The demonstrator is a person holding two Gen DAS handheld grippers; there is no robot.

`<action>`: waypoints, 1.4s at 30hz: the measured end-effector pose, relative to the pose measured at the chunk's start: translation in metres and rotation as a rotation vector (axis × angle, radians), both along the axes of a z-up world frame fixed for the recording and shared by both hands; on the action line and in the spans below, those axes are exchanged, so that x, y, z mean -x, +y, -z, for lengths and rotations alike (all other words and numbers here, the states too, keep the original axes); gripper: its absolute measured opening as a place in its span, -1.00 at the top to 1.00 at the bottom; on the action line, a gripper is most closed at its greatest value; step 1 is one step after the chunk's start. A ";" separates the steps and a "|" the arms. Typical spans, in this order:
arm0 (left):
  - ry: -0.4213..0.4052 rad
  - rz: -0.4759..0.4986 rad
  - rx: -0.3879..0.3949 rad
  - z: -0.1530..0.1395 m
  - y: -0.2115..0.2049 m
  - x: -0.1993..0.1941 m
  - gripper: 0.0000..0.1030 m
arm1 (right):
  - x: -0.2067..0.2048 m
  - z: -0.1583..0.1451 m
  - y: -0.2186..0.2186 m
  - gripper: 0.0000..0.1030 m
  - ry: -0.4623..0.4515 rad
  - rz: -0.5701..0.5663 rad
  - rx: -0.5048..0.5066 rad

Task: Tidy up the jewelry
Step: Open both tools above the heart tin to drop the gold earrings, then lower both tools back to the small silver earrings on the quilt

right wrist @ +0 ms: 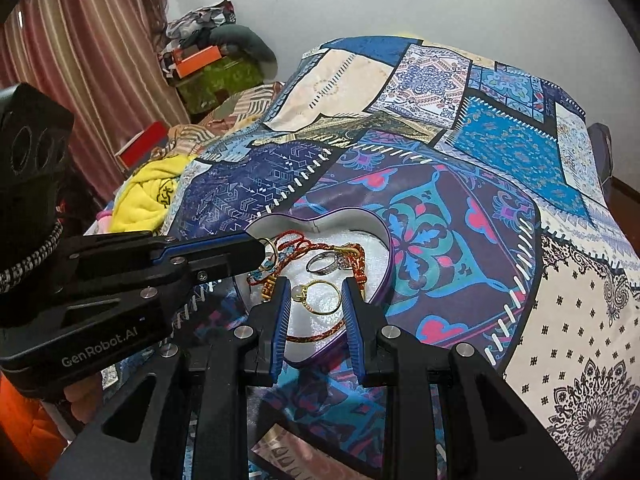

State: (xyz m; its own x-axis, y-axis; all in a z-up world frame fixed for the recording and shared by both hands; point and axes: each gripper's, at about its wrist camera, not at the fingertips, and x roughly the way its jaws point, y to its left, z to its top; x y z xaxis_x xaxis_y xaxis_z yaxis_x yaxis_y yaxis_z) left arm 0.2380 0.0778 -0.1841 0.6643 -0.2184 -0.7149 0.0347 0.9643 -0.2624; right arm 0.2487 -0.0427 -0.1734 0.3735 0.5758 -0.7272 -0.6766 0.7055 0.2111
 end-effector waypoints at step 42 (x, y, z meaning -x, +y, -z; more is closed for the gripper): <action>0.009 0.085 -0.094 -0.020 -0.070 0.026 0.74 | -0.001 -0.020 -0.095 0.38 -0.033 0.207 0.028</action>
State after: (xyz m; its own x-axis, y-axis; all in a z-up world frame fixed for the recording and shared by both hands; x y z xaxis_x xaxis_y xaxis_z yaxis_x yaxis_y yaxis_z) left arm 0.2117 0.0077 -0.1645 0.6400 -0.2057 -0.7404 0.1156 0.9783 -0.1719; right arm 0.2499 -0.1379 -0.1529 0.5057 0.4640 -0.7273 -0.5230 0.8354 0.1692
